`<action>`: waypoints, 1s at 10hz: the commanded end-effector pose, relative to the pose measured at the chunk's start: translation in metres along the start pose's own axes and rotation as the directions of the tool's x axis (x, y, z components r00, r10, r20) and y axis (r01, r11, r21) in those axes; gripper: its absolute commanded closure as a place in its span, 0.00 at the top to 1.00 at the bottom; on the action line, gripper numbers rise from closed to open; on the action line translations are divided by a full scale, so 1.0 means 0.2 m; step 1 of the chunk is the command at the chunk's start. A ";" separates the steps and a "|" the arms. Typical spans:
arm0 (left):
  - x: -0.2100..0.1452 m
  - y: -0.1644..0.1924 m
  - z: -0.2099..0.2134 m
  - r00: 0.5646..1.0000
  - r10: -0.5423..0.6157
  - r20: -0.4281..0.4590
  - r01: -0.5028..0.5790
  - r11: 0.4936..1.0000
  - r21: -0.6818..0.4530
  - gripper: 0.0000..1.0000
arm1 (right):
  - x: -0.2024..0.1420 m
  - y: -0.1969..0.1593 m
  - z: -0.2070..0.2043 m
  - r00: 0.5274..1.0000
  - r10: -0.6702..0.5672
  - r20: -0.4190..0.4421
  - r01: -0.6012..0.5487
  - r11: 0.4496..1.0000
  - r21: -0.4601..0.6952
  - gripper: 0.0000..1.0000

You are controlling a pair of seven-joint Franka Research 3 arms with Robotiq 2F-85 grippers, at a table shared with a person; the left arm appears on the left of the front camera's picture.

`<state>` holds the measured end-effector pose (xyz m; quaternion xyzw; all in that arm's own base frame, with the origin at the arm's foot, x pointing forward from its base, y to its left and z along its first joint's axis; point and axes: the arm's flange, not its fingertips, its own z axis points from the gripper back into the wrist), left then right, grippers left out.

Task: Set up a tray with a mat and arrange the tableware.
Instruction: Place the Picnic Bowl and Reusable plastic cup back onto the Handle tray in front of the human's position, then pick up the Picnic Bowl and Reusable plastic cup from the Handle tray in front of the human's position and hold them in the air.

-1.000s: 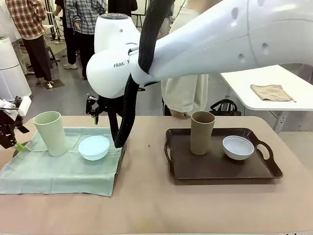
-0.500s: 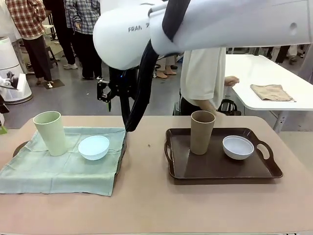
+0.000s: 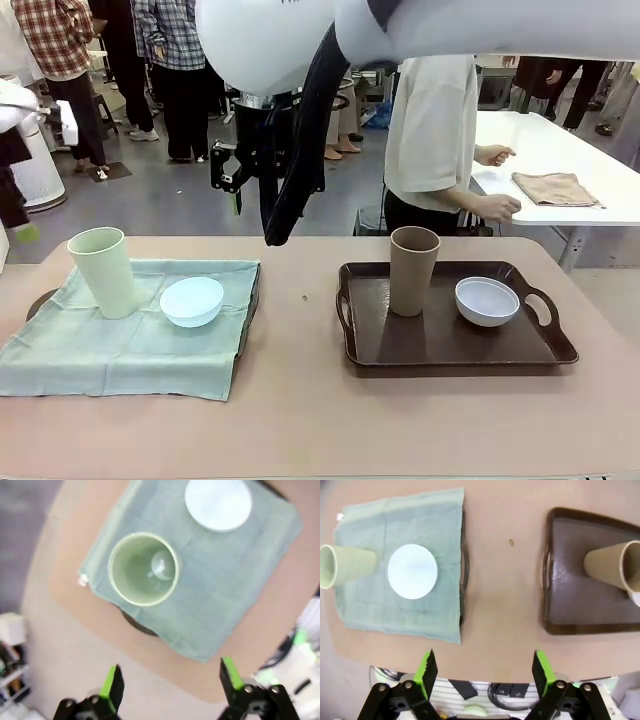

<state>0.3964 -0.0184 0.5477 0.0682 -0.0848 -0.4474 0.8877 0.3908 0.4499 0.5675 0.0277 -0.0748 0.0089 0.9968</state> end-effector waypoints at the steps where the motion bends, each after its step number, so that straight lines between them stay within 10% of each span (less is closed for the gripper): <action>1: 0.16 0.06 0.05 0.989 0.150 0.006 -0.150 0.989 -0.017 1.00 | -0.01 -0.03 -0.01 1.000 0.017 -0.021 -0.017 0.999 0.029 0.98; 3: 0.07 0.02 0.04 0.997 0.073 0.001 -0.073 0.997 -0.002 1.00 | -0.01 -0.04 -0.08 0.987 0.161 -0.023 -0.160 0.987 0.008 0.98; 4: 0.07 0.02 0.04 0.997 0.073 0.001 -0.073 0.997 -0.002 1.00 | 0.00 0.00 0.01 1.000 0.019 -0.004 -0.019 1.000 0.009 0.98; 10: 0.07 0.02 0.04 0.997 0.073 0.001 -0.073 0.997 -0.002 1.00 | 0.00 0.00 0.01 1.000 0.019 -0.004 -0.019 1.000 0.009 0.98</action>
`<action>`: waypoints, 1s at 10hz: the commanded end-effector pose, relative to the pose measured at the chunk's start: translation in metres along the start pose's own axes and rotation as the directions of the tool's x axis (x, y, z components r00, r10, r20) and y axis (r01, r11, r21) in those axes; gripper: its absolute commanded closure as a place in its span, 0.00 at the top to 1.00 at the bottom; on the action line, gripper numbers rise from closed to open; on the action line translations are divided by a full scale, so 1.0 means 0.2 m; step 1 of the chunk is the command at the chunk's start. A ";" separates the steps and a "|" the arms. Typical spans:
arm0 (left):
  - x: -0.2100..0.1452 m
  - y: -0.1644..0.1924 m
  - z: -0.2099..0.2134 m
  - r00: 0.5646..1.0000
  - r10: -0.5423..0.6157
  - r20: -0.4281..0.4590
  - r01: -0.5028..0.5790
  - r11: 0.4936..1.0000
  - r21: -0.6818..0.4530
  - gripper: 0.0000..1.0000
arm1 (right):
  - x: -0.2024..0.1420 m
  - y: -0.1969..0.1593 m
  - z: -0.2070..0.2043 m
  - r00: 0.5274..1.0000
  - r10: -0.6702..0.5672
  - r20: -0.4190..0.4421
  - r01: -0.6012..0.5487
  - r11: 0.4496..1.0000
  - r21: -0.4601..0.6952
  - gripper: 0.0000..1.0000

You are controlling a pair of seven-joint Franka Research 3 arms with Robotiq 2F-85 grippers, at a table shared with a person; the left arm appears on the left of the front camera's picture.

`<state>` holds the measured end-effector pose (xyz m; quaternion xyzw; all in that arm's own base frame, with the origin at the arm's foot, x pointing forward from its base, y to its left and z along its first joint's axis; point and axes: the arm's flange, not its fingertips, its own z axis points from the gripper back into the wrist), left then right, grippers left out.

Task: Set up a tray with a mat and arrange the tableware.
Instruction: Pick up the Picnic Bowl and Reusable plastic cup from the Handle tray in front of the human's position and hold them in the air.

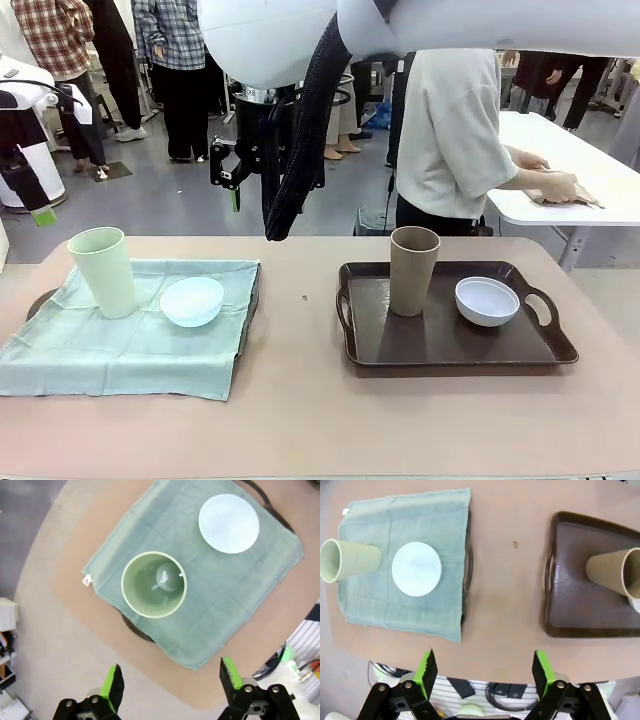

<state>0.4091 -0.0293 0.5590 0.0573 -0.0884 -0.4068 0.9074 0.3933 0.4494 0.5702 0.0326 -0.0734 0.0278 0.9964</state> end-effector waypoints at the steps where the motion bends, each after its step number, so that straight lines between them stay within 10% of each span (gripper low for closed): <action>1: -0.02 -0.01 0.00 1.000 -0.019 -0.006 0.019 1.000 0.011 1.00 | -0.01 0.00 0.00 1.000 -0.018 0.000 0.018 1.000 -0.004 0.98; 4: 0.00 0.00 0.00 1.000 -0.001 0.000 0.001 1.000 0.000 1.00 | 0.00 0.00 0.00 1.000 0.000 0.000 0.000 1.000 0.000 0.98; 7: 0.07 -0.10 0.01 0.921 0.371 -0.117 -0.385 0.912 -0.141 1.00 | -0.07 -0.31 0.02 0.991 -0.028 0.129 0.037 0.997 -0.065 0.98; 10: 0.06 -0.24 -0.04 0.846 0.504 -0.176 -0.531 0.826 -0.187 1.00 | -0.21 -0.65 -0.02 0.998 -0.028 0.063 0.032 0.998 -0.061 0.98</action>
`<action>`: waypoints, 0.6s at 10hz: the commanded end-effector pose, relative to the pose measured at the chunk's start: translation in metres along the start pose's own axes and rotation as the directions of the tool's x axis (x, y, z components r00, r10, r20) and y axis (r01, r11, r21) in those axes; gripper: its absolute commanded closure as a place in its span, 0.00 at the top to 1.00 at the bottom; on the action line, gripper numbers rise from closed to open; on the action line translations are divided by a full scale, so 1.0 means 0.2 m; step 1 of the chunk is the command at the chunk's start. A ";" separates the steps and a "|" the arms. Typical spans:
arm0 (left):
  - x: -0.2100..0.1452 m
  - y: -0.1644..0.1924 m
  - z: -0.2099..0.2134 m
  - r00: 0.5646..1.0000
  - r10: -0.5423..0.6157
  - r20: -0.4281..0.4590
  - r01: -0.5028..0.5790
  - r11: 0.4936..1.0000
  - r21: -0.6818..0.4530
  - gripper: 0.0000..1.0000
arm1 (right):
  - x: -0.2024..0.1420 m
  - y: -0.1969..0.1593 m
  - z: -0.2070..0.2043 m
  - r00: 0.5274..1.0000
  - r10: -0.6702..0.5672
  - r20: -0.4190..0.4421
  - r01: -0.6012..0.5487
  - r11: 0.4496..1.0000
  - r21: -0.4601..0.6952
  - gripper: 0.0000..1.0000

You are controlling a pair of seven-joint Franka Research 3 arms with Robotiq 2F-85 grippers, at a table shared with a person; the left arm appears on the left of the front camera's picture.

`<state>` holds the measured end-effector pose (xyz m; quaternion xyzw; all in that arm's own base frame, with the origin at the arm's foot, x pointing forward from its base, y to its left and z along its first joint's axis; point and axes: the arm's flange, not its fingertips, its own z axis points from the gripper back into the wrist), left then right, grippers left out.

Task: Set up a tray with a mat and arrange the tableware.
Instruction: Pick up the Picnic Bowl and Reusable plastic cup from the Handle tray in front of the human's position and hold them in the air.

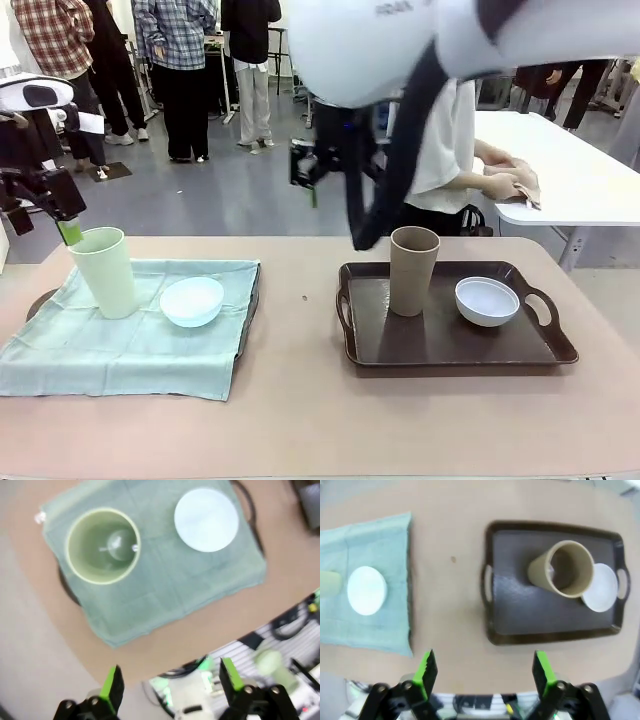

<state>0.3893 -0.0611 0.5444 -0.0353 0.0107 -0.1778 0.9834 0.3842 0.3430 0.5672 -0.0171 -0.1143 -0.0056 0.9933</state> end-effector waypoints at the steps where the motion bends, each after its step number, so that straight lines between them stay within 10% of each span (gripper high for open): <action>1: 0.01 -0.09 -0.01 0.996 0.070 0.047 -0.068 0.997 -0.041 1.00 | -0.20 -0.25 -0.07 0.999 0.013 -0.046 -0.010 0.999 0.053 0.98; 4: 0.02 -0.07 0.00 0.998 0.053 0.021 -0.052 0.998 -0.040 1.00 | -0.31 -0.46 -0.10 0.980 -0.176 -0.092 0.166 0.980 -0.105 0.98; 6: 0.02 -0.07 0.00 0.998 0.053 0.021 -0.052 0.998 -0.040 1.00 | -0.23 -0.33 -0.09 0.997 -0.035 -0.069 0.036 0.999 0.016 0.98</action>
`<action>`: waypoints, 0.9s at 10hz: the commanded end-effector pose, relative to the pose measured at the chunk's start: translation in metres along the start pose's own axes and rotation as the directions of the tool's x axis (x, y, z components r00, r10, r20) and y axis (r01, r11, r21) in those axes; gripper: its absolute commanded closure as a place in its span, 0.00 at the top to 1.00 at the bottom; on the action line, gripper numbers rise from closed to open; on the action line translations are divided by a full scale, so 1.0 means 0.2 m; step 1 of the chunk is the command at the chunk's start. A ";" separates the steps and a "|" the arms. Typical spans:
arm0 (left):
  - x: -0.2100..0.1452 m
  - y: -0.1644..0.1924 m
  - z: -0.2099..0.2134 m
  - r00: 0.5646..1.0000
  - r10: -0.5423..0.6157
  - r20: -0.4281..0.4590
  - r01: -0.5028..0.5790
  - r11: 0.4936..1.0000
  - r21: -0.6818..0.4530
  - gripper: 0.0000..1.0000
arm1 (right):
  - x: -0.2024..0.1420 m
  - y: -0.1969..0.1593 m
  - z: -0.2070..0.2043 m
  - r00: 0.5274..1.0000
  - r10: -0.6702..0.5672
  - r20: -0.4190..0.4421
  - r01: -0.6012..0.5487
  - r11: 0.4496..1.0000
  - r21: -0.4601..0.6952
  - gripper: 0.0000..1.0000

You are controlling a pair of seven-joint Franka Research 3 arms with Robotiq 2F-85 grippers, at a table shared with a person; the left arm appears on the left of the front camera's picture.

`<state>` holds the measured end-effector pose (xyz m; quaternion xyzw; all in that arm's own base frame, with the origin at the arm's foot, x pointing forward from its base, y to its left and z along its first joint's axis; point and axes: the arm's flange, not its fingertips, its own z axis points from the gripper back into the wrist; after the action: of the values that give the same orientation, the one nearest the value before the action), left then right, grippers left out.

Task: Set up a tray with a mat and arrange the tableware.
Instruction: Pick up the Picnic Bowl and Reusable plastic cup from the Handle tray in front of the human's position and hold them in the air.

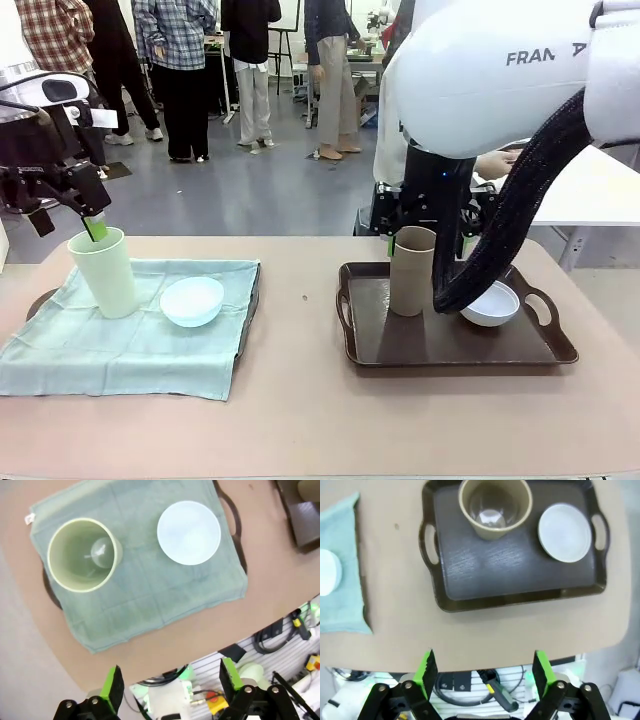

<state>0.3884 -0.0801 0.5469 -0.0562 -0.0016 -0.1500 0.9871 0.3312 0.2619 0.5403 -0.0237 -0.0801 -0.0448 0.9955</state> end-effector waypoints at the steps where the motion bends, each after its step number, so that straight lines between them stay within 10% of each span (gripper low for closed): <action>1: -0.01 0.02 0.00 1.000 -0.002 -0.012 0.002 1.000 -0.002 1.00 | 0.05 0.08 0.01 0.999 0.041 0.001 -0.041 0.998 0.038 0.98; 4: -0.09 0.14 0.07 0.998 0.058 0.038 -0.053 0.992 -0.118 1.00 | 0.04 -0.33 -0.05 0.992 -0.055 -0.112 0.077 0.975 0.207 0.98; 9: -0.22 0.54 0.14 0.987 0.162 0.010 -0.136 0.860 -0.493 1.00 | -0.03 -1.17 -0.11 0.957 -0.223 -0.188 0.291 0.740 0.606 0.98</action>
<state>0.3675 0.0296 0.5654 -0.2634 -0.0008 -0.0673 0.9623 0.3130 0.0417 0.5398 0.2882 -0.0421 -0.1451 0.9456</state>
